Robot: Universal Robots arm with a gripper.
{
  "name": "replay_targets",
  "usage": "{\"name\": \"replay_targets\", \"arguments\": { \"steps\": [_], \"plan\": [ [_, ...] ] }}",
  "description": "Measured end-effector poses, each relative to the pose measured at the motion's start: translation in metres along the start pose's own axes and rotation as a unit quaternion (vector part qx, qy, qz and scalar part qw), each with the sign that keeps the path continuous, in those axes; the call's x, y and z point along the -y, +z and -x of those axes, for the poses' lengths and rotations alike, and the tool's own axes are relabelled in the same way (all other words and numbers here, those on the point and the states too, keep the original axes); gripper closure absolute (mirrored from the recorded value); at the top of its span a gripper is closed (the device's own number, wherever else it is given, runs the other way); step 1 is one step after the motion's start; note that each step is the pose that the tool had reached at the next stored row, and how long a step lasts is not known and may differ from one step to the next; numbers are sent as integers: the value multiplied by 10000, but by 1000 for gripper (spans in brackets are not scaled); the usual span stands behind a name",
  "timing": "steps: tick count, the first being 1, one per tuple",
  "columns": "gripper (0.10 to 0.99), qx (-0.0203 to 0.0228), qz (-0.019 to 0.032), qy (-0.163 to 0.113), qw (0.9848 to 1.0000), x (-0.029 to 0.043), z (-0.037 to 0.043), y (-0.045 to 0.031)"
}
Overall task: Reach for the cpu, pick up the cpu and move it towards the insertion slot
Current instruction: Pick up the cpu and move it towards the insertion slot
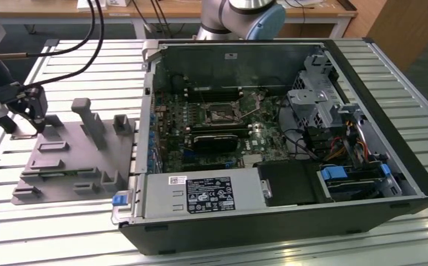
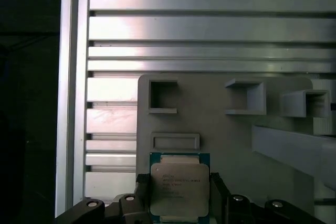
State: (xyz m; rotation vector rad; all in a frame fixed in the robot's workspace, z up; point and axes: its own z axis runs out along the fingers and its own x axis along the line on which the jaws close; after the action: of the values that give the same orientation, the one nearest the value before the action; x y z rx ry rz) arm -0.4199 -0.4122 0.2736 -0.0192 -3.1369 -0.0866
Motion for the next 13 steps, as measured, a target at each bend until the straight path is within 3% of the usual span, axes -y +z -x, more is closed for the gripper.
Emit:
{"name": "replay_targets", "arguments": {
  "steps": [13],
  "plan": [
    [545,0,0,0,10000,-13,-1,-220]
  ]
}}
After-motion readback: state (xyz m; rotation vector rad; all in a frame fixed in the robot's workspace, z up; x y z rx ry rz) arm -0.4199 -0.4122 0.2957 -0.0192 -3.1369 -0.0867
